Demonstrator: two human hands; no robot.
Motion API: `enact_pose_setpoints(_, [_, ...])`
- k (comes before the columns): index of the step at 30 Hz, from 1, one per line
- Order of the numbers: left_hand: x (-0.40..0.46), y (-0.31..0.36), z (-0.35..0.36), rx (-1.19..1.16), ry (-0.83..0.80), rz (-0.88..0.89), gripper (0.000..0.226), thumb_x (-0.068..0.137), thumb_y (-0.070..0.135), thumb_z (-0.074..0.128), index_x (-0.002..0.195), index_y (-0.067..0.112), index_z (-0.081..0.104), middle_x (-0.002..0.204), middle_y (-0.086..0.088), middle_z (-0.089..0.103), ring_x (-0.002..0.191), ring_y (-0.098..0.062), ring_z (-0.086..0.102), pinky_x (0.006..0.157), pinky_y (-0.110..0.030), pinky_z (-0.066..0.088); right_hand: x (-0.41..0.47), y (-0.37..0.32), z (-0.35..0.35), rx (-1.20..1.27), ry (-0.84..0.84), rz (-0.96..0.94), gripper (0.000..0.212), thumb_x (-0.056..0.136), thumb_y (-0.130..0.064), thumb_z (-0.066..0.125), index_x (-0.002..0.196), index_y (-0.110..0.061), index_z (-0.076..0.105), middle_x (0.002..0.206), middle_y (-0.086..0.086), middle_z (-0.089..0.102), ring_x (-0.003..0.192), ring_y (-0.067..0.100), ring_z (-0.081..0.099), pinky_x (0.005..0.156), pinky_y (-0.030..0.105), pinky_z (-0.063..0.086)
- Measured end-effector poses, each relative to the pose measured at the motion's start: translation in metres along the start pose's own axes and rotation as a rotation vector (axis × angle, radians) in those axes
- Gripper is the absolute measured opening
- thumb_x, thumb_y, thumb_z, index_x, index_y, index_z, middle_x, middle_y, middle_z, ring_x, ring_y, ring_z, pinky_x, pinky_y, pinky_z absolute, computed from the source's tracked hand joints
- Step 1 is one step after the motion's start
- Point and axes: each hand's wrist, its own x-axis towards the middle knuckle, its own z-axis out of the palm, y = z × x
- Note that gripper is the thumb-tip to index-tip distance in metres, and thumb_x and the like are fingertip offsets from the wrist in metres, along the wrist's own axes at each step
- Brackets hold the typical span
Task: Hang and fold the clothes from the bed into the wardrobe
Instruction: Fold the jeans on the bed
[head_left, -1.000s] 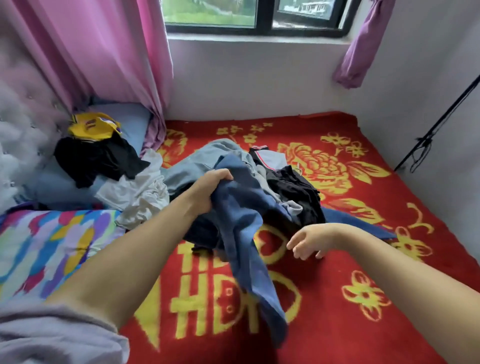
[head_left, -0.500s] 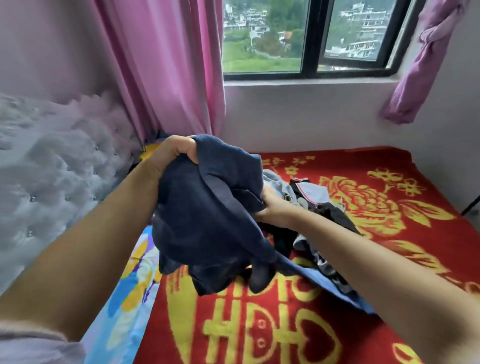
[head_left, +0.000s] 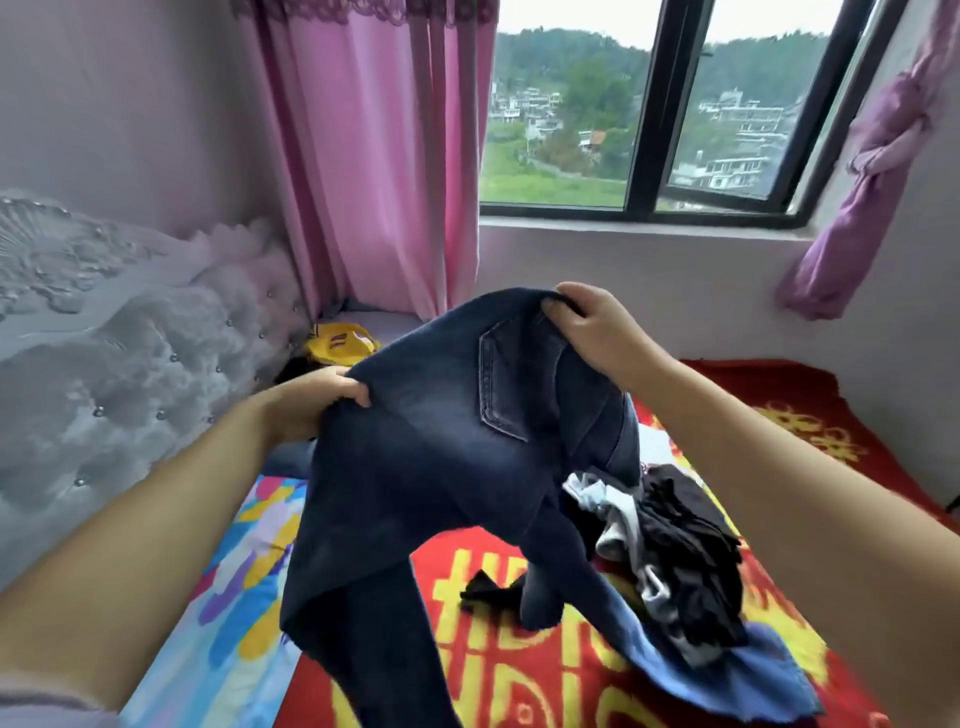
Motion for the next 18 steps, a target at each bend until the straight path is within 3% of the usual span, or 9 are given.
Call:
enact_pose_setpoints(3, [0.008,0.028,0.028,0.071,-0.184,0.175,0.052,0.073,0.01,0.065,0.124,0.02,0.056,0.12,-0.009,0.064,0.107,-0.018,0.063,0.083,-0.026,0.053,0.014,-0.045,-0.01,-0.332,-0.2,-0.104,0.027,0.094,-0.028,0.053,0.068,-0.023,0.054,0.068,-0.01,0.052,0.063,0.006,0.047,0.057,0.02,0.036])
enact_pose_setpoints(5, [0.009,0.057,0.056,0.153,-0.321,0.304,0.054,0.081,0.022,0.072,0.13,0.036,0.052,0.13,0.003,0.061,0.121,-0.012,0.056,0.09,-0.02,0.049,0.019,-0.067,-0.013,-0.445,-0.293,-0.143,0.027,0.091,-0.035,0.057,0.068,-0.022,0.057,0.069,-0.006,0.055,0.062,0.007,0.048,0.056,0.023,0.037])
enact_pose_setpoints(7, [0.009,0.082,0.085,0.234,-0.284,0.408,0.043,0.079,0.028,0.076,0.118,0.039,0.06,0.119,0.012,0.066,0.113,-0.005,0.06,0.087,-0.017,0.049,0.021,-0.078,-0.013,-0.48,-0.321,-0.162,0.027,0.087,-0.037,0.062,0.074,-0.013,0.065,0.071,0.0,0.06,0.062,0.011,0.049,0.057,0.025,0.037])
enact_pose_setpoints(9, [0.016,0.093,0.105,0.218,-0.091,0.474,0.021,0.08,0.021,0.076,0.1,0.026,0.07,0.096,0.008,0.073,0.092,-0.005,0.067,0.082,-0.021,0.051,0.019,-0.081,-0.015,-0.423,-0.262,-0.154,0.026,0.084,-0.036,0.066,0.08,-0.011,0.069,0.075,0.004,0.064,0.065,0.012,0.051,0.059,0.026,0.039])
enact_pose_setpoints(11, [0.023,0.095,0.115,0.163,-0.003,0.479,0.007,0.084,0.015,0.072,0.091,0.013,0.071,0.085,0.001,0.072,0.08,-0.008,0.067,0.081,-0.026,0.053,0.017,-0.073,-0.026,-0.276,-0.2,-0.1,0.021,0.082,-0.037,0.071,0.09,-0.018,0.068,0.079,0.0,0.063,0.072,0.012,0.054,0.064,0.025,0.04])
enact_pose_setpoints(12, [0.026,0.093,0.118,0.141,0.009,0.486,0.005,0.085,0.014,0.071,0.09,0.011,0.07,0.085,-0.001,0.07,0.078,-0.009,0.065,0.081,-0.027,0.052,0.014,-0.065,-0.034,-0.217,-0.215,-0.044,0.027,0.082,-0.039,0.072,0.102,-0.024,0.064,0.087,-0.003,0.062,0.08,0.012,0.056,0.069,0.024,0.042])
enact_pose_setpoints(14, [0.031,0.087,0.12,0.069,0.039,0.504,0.005,0.087,0.013,0.068,0.09,0.008,0.07,0.086,-0.004,0.07,0.077,-0.011,0.064,0.079,-0.027,0.053,0.003,-0.043,-0.046,-0.152,-0.34,0.124,0.066,0.079,-0.045,0.073,0.135,-0.035,0.042,0.117,-0.006,0.056,0.106,0.012,0.055,0.09,0.027,0.044])
enact_pose_setpoints(16, [0.036,0.08,0.117,-0.028,0.118,0.498,0.003,0.087,0.011,0.068,0.088,0.009,0.07,0.082,-0.001,0.072,0.074,-0.01,0.066,0.076,-0.027,0.055,-0.016,-0.013,-0.048,-0.016,-0.462,0.271,0.093,0.077,-0.038,0.077,0.15,-0.032,0.02,0.139,-0.006,0.048,0.122,0.011,0.052,0.104,0.033,0.042])
enact_pose_setpoints(18, [0.039,0.072,0.111,-0.097,0.207,0.481,0.004,0.086,0.011,0.068,0.083,0.013,0.069,0.074,0.005,0.072,0.069,-0.008,0.066,0.072,-0.023,0.055,-0.037,0.019,-0.037,0.119,-0.509,0.359,0.094,0.078,-0.029,0.079,0.148,-0.033,0.018,0.133,-0.007,0.056,0.113,0.004,0.059,0.096,0.027,0.048])
